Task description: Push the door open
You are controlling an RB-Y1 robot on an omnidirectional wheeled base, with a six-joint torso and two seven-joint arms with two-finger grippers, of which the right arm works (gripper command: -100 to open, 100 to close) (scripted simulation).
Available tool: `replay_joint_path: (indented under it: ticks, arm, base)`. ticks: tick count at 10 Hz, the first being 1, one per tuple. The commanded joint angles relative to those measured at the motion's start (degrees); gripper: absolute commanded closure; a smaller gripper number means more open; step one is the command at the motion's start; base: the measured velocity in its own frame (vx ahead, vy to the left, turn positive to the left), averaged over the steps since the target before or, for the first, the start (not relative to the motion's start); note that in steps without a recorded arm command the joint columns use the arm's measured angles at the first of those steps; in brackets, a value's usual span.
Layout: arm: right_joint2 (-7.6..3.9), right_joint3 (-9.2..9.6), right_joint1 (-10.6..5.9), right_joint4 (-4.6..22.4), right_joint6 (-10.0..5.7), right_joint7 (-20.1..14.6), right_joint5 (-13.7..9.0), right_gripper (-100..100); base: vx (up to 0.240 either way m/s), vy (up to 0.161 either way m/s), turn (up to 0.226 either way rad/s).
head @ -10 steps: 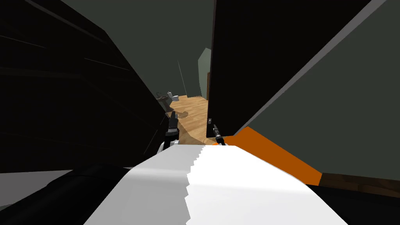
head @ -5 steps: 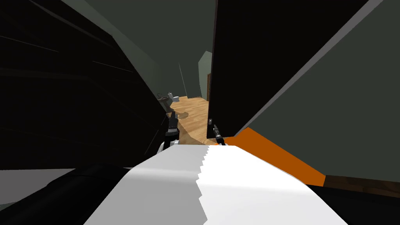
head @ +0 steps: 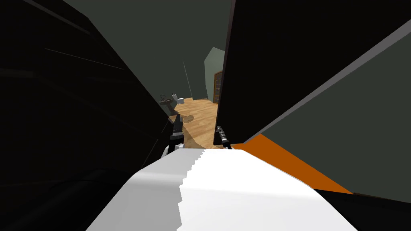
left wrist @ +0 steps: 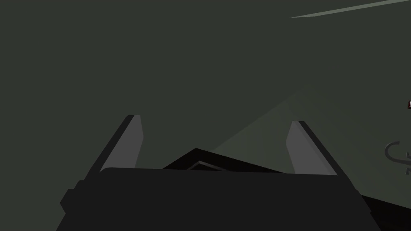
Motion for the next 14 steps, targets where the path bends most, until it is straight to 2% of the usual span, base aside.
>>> replay_joint_path:
  ticks: [1,3,4,9,14]
  arm:
    - [0.36,-0.21,-0.1,0.21,-0.23,0.13,-0.09,-100]
    - [0.46,-0.23,-0.07,0.15,-0.21,0.14,-0.09,-100]
    - [0.46,-0.23,-0.07,0.15,-0.21,0.14,-0.09,100]
    - [0.46,-0.23,-0.07,0.15,-0.21,0.14,-0.09,100]
    - [-0.85,-2.8,-0.4,0.76,-0.06,0.84,-1.25,100]
  base:
    - [0.203,0.039,0.023]
    - [0.142,0.011,0.005]
    - [-0.019,0.003,0.007]
    - [-0.013,-0.001,0.002]
    - [0.173,0.049,-0.04]
